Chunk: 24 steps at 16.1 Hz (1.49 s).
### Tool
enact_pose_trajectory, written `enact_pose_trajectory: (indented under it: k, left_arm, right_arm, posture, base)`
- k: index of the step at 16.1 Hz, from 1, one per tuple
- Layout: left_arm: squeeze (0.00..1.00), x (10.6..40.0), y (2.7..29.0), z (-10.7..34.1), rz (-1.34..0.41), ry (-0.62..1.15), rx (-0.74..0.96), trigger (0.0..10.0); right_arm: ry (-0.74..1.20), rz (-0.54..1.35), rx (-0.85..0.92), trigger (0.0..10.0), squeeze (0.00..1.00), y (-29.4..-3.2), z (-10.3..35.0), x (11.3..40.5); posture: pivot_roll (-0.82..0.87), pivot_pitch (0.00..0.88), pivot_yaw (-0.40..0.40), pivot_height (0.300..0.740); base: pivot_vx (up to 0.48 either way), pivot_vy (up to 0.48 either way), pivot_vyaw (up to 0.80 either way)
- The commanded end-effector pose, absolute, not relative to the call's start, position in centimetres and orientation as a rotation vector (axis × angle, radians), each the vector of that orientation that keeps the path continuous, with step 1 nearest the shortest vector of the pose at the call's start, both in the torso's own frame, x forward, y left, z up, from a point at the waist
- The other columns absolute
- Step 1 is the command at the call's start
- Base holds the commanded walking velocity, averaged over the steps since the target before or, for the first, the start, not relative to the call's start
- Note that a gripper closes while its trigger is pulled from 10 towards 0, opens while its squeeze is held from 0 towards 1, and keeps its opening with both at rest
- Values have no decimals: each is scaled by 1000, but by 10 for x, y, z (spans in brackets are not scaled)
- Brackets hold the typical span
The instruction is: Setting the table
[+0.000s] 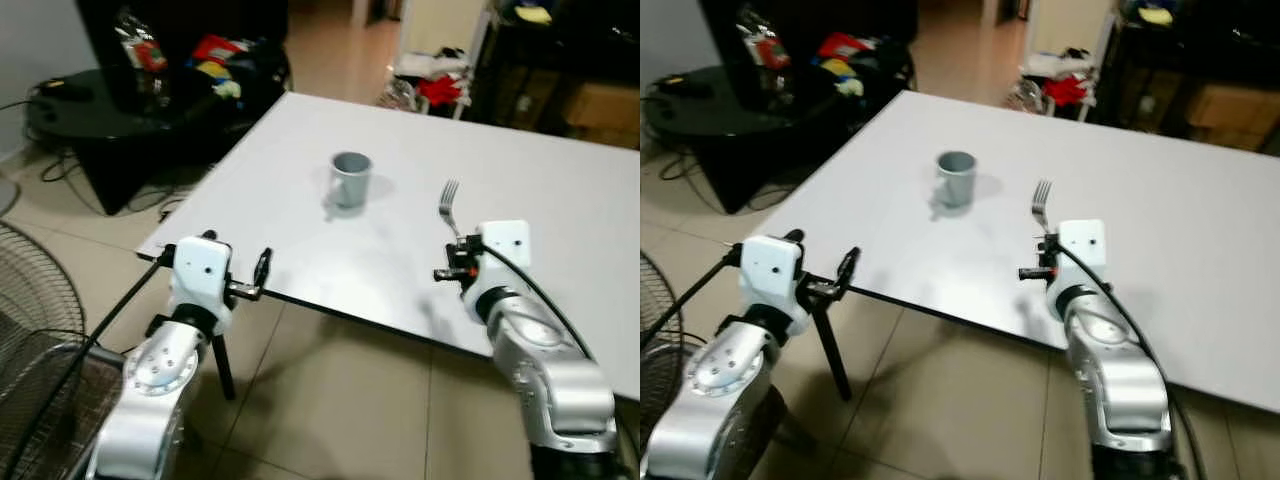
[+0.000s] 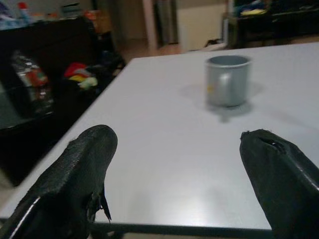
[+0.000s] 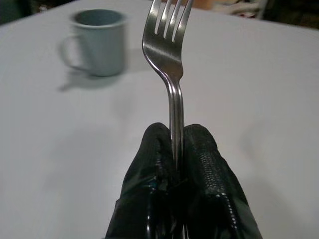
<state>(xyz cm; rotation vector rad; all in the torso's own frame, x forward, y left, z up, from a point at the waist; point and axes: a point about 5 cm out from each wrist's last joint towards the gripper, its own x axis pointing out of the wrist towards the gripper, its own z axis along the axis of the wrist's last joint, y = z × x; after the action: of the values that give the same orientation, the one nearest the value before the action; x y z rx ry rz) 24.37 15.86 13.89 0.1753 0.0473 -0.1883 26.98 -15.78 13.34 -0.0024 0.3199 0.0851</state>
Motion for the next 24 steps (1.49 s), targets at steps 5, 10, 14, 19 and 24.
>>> enact_pose_trajectory:
  k: [5, 10, 14, 19, 24]
  left_arm:
    - [0, 243, 159, 142, -197, 44, 177, 10000]
    - [0, 244, 147, 141, -283, 48, 179, 10000]
    - [0, 241, 138, 143, -359, 56, 143, 10000]
    - [0, 229, 132, 140, -490, 104, 167, 10000]
    - [0, 223, 135, 140, -532, 132, 177, 10000]
  right_arm:
    - [349, 124, -2, 10000, 0, -148, 132, 280]
    - [436, 62, 58, 10000, 0, -140, 123, 302]
    - [517, 58, 58, 10000, 0, -129, 111, 315]
    - [577, 67, 107, 10000, 0, -111, 103, 338]
    - [602, 60, 42, 10000, 0, -95, 95, 356]
  posture:
    - [54, 0, -24, 740]
    - [50, 0, -31, 740]
    - [54, 0, -39, 740]
    - [79, 0, -53, 740]
    - [95, 0, -72, 740]
  base:
    - [274, 0, 0]
    - [158, 0, 0]
    - [0, 0, 0]
    - [0, 0, 0]
    - [0, 0, 0]
